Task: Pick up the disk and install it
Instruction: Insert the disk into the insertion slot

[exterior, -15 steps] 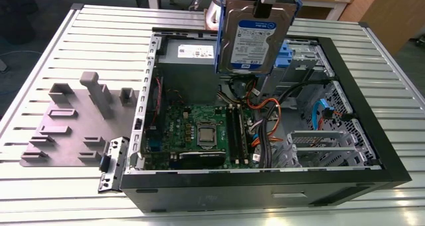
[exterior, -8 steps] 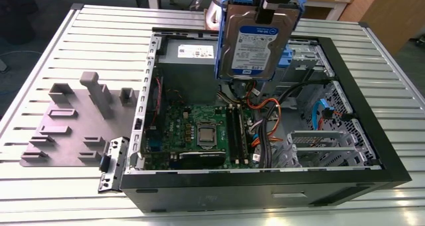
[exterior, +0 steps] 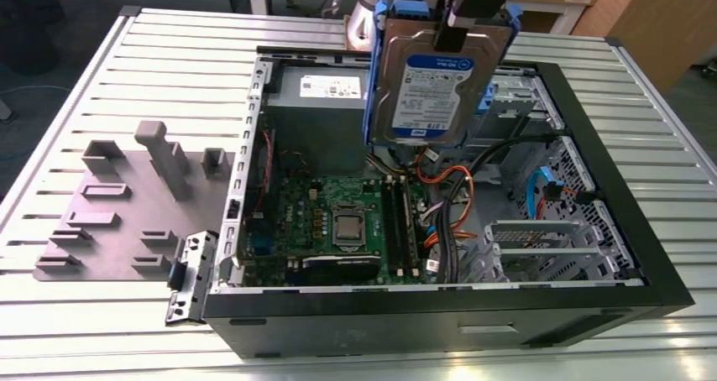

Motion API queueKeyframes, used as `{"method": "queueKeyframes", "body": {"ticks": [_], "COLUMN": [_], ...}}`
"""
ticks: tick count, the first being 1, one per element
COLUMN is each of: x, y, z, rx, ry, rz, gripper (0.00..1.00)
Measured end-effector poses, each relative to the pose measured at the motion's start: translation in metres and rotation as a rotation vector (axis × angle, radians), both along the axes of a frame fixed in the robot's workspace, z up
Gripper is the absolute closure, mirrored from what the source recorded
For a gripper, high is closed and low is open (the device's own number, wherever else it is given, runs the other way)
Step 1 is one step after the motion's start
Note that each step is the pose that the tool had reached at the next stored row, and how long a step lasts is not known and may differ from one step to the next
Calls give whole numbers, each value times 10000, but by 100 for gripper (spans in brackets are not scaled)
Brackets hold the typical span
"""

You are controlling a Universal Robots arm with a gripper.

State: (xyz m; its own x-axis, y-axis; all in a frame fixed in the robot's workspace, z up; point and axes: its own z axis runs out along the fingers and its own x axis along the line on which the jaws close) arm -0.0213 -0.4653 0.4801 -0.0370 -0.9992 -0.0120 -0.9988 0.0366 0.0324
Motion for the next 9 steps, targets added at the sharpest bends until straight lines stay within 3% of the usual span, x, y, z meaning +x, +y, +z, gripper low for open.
{"method": "queueKeyframes", "body": {"ticks": [9], "x": [0], "y": [-180], "z": [0], "rx": [-47], "ry": [0], "rz": [-1], "gripper": [65]}}
